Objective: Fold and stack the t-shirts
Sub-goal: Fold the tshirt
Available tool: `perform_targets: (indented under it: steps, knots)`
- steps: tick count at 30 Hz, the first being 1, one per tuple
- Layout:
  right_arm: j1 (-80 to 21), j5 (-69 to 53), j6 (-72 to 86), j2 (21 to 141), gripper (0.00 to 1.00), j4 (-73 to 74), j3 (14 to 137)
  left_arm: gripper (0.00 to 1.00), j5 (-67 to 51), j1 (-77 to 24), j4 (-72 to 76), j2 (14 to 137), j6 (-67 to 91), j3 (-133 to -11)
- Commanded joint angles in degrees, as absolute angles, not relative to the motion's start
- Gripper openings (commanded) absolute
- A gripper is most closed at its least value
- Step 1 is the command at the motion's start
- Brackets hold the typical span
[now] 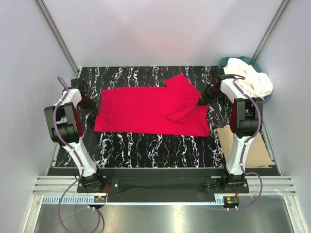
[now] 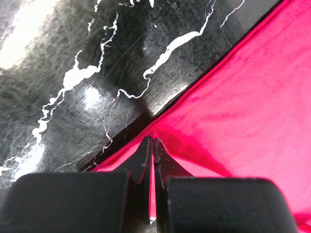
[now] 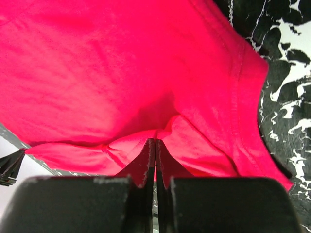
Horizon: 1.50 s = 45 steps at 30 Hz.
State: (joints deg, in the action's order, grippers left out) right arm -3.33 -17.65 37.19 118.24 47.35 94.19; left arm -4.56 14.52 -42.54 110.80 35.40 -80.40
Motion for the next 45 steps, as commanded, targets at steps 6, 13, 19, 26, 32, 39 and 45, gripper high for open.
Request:
perform_targets:
  steps: [6,13,19,26,32,39,45]
  knots:
    - [-2.7,-18.1,35.0,121.5,0.00,47.4,98.9,0.01,-4.9,14.2,-41.7,113.6,33.2,-84.1]
    - [-2.0,-19.4,33.8,124.4,0.01,47.5,101.1,0.03,-4.7,14.2,-41.7,114.7,32.6,-86.0]
    - [-0.8,-21.4,30.5,126.6,0.25,48.0,104.5,0.25,-3.3,14.1,-42.6,113.0,30.6,-86.3]
    - [-0.8,-18.8,23.3,115.2,0.48,52.9,98.0,0.45,-0.9,12.4,-44.3,99.8,28.4,-80.5]
    - [-0.9,-25.4,20.2,104.8,0.54,48.8,77.7,0.38,-18.4,7.3,-38.1,96.3,28.8,-70.5]
    - [-0.8,-21.7,13.5,99.8,0.63,48.8,69.6,0.35,-23.6,6.2,-34.5,98.2,28.0,-65.0]
    - [-0.9,-22.6,12.5,101.6,0.63,47.6,67.7,0.35,-22.9,6.5,-34.5,99.1,28.4,-63.2]
